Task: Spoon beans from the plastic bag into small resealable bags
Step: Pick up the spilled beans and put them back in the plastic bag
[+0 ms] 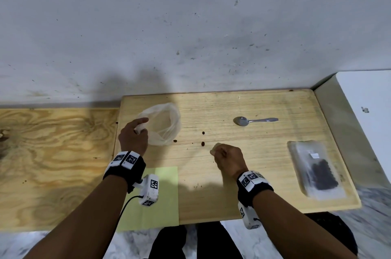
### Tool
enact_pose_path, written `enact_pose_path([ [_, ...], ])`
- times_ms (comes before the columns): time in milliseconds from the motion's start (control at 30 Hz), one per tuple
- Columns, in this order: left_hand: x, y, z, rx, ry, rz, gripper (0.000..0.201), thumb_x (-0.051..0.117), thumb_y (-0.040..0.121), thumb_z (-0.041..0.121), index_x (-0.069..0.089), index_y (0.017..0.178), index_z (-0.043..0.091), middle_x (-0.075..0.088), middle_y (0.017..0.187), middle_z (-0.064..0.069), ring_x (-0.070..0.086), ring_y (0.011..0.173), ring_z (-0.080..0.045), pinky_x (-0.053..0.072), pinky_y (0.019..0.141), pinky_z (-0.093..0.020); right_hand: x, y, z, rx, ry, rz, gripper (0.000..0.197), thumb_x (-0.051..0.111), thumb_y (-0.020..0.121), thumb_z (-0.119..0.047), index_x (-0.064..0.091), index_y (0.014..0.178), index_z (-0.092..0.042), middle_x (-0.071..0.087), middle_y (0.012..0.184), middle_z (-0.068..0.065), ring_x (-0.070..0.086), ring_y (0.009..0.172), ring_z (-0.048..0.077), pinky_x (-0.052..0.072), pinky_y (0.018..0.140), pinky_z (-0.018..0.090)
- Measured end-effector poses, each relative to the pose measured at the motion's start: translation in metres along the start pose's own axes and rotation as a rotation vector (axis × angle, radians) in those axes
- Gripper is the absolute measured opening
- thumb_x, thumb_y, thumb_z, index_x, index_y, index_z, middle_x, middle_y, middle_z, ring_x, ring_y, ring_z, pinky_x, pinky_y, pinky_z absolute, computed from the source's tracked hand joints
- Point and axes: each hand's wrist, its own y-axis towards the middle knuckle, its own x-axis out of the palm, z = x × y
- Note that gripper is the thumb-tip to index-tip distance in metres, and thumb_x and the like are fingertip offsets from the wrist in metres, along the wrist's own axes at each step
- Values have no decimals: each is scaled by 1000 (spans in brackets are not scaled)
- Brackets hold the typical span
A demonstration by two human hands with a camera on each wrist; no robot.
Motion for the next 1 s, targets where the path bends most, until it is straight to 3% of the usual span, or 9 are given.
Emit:
enact_pose_path([
  [100, 3, 0, 2, -12, -17, 9, 36, 59, 84, 2, 73, 108, 25, 53, 63, -7, 42, 49, -16, 39, 50, -15, -8, 1, -18, 159, 381, 41, 25, 57, 99, -24, 67, 80, -10, 63, 66, -2, 51, 58, 14, 41, 56, 26],
  [200, 4, -1, 5, -10, -12, 1, 36, 58, 85, 1, 73, 108, 25, 47, 59, -4, 41, 46, -16, 36, 42, -8, -22, 9, -42, 382, 848, -37, 34, 44, 104, -26, 52, 72, -15, 37, 59, -2, 27, 47, 11, 22, 43, 23],
  [267, 4, -1, 5, -12, -1, 1, 36, 58, 85, 1, 73, 108, 26, 48, 60, -5, 42, 47, -16, 36, 43, -9, -26, 19, -48, 440, 913, -117, 32, 42, 103, -28, 48, 73, -16, 35, 59, -2, 23, 45, 10, 18, 39, 21],
  [433, 4, 4, 4, -28, 11, 12, 37, 58, 85, 1, 73, 108, 26, 48, 58, -4, 44, 47, -15, 35, 43, -6, -25, 38, -63, 370, 642, -102, 33, 49, 94, -18, 61, 63, -14, 45, 56, 0, 31, 44, 11, 17, 43, 21],
  [600, 4, 10, 1, -50, 25, 18, 36, 58, 86, 2, 72, 110, 26, 45, 55, -2, 42, 46, -15, 36, 47, -13, -11, 63, -61, 59, 95, -60, 9, 76, 76, -21, 80, 84, -18, 72, 73, -9, 67, 66, 5, 57, 67, 25],
  [700, 4, 13, 1, -57, 23, 23, 36, 59, 87, 2, 72, 110, 26, 44, 54, -3, 41, 46, -15, 36, 48, -13, 0, 74, -54, 16, -19, -66, 21, 84, 72, -18, 78, 92, -17, 70, 73, -4, 68, 66, 15, 60, 75, 30],
  [833, 4, 17, 1, -63, 22, 28, 35, 59, 87, 2, 72, 109, 25, 45, 55, -1, 42, 46, -14, 35, 48, -12, 9, 76, -45, -68, -142, -57, 20, 80, 76, -5, 77, 96, -9, 72, 102, 1, 68, 93, 22, 54, 93, 35],
  [933, 3, 20, -1, -61, 27, 28, 36, 59, 87, 2, 72, 109, 26, 45, 56, -2, 42, 47, -14, 34, 48, -11, 13, 78, -36, -90, -156, -27, 19, 81, 76, -4, 77, 95, -7, 66, 88, -10, 60, 85, 16, 55, 92, 39],
  [1000, 3, 21, -1, -62, 26, 30, 36, 58, 87, 2, 73, 109, 26, 45, 57, -1, 42, 47, -14, 35, 48, -11, 14, 77, -33, -83, -122, -30, 15, 76, 79, 1, 76, 94, -3, 69, 90, -4, 62, 74, 14, 58, 83, 43],
])
